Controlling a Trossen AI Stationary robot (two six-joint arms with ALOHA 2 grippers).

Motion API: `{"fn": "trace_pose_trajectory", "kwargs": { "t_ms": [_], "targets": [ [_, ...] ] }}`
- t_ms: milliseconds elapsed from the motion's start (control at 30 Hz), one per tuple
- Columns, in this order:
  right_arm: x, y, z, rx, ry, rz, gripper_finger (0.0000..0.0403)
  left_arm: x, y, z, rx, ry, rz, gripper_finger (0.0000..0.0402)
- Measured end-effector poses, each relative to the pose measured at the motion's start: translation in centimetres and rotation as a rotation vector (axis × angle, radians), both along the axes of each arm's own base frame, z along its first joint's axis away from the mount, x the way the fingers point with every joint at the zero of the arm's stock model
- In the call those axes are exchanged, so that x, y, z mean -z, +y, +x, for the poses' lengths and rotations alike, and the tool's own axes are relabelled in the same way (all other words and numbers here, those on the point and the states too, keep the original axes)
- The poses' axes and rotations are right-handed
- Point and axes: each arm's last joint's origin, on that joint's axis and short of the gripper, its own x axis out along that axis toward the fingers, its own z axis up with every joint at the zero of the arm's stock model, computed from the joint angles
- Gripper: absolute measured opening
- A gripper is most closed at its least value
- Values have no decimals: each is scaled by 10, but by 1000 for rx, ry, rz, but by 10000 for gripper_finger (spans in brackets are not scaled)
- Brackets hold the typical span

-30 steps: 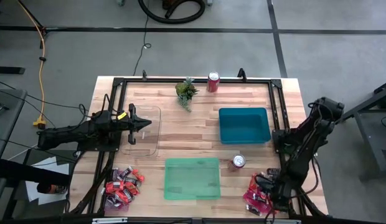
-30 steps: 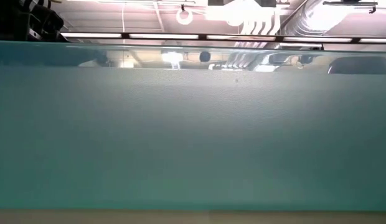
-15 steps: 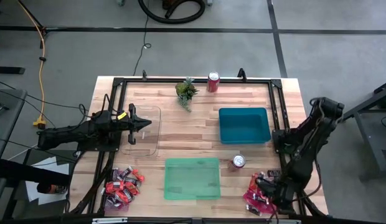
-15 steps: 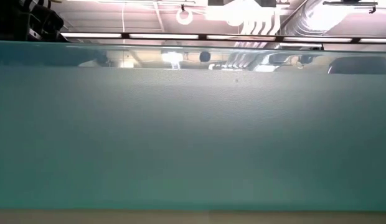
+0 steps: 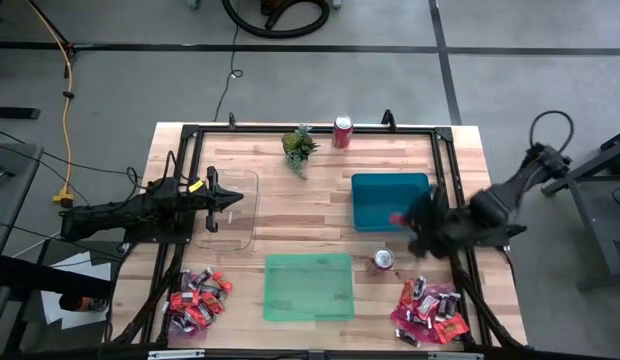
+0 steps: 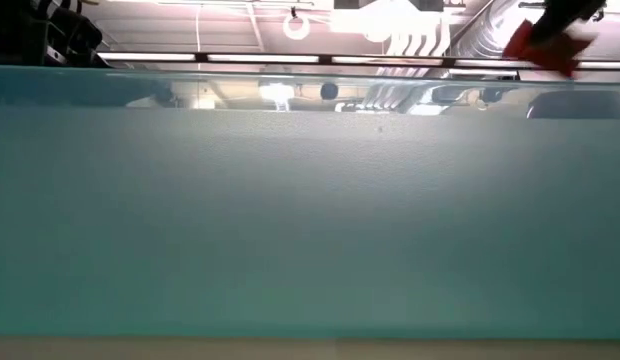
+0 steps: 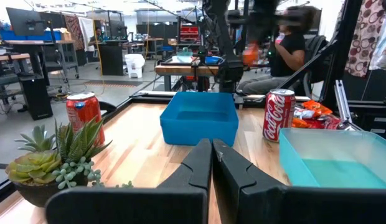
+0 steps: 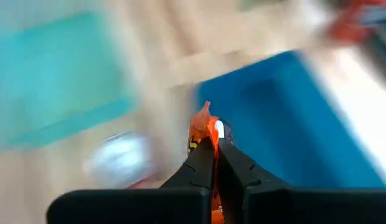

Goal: Sort candy
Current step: Put the orange chocolate into the blue bin

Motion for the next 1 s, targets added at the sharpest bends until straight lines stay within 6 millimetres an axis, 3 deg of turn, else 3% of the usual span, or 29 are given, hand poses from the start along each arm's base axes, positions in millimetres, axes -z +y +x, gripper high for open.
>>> {"fn": "trace_pose_trajectory", "kwargs": {
  "t_ms": [133,300,633,767,1000],
  "targets": [
    [22,-41,8,148,65,-44,1,0,0,0,0,0,0,0],
    [59,-72,25,159,114,91,1,0,0,0,1,0,0,0],
    [114,-105,41,276,193,143,0,0,0,0,0,0,0,0],
    [125,-114,50,286,226,139,0,0,0,0,1,0,0,0],
    [131,-122,81,88,90,73,0,0,0,0,0,0,0,0]
  ]
}}
